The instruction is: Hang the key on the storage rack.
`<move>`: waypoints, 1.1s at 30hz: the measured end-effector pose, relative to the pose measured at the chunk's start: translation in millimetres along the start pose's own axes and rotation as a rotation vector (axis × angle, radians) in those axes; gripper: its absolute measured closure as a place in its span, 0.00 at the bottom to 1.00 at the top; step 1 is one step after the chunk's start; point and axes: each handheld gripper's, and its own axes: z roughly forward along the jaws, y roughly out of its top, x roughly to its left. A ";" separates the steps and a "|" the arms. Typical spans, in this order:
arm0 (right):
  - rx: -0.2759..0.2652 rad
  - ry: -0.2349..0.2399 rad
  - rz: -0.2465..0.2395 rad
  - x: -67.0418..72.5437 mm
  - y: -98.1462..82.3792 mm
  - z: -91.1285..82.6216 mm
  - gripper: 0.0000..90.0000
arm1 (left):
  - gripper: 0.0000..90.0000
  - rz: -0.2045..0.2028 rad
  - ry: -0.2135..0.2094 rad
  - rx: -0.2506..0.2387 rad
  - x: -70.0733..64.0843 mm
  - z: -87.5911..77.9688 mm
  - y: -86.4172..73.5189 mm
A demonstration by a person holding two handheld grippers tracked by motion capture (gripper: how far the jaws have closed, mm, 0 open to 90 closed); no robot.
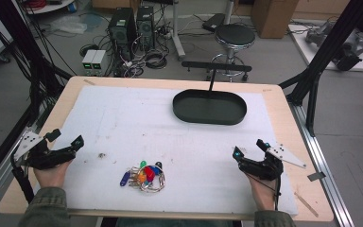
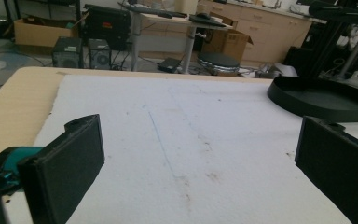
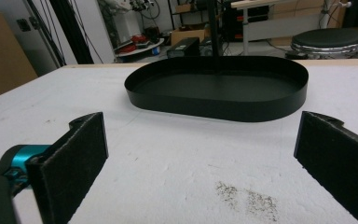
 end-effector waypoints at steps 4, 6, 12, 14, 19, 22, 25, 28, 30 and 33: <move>0.010 0.001 0.001 -0.2 -0.2 0.5 0.02 | 0.02 -0.016 -0.012 -0.004 -0.3 0.2 0.3; 0.010 0.007 -0.003 -0.4 -0.4 1.2 0.02 | 0.02 -0.011 -0.013 0.001 -1.9 0.3 0.2; 0.021 0.014 0.001 0.1 -0.6 1.4 0.02 | 0.02 0.021 -0.051 0.040 -11.9 4.4 2.2; 0.019 0.012 -0.004 -0.4 -0.5 1.8 0.02 | 0.02 0.030 -0.058 0.049 -13.8 5.4 2.9; 0.026 0.013 -0.005 -0.2 -0.7 2.3 0.02 | 0.02 0.055 -0.122 0.098 -28.4 13.8 5.5; 0.026 0.014 -0.011 -0.1 -0.7 2.4 0.02 | 0.02 0.060 -0.154 0.119 -35.9 17.0 6.5; 0.024 0.015 -0.009 -0.2 -0.7 2.4 0.02 | 0.02 0.073 -0.178 0.133 -43.2 18.9 7.9; 0.026 0.015 -0.011 -0.2 -0.7 2.4 0.02 | 0.02 0.084 -0.208 0.149 -52.0 22.1 9.2; 0.027 0.016 -0.012 0.0 -0.6 2.2 0.02 | 0.02 0.083 -0.226 0.164 -55.9 24.3 9.2; 0.029 0.018 -0.012 0.2 -0.8 2.0 0.02 | 0.02 0.083 -0.238 0.194 -59.4 26.9 8.6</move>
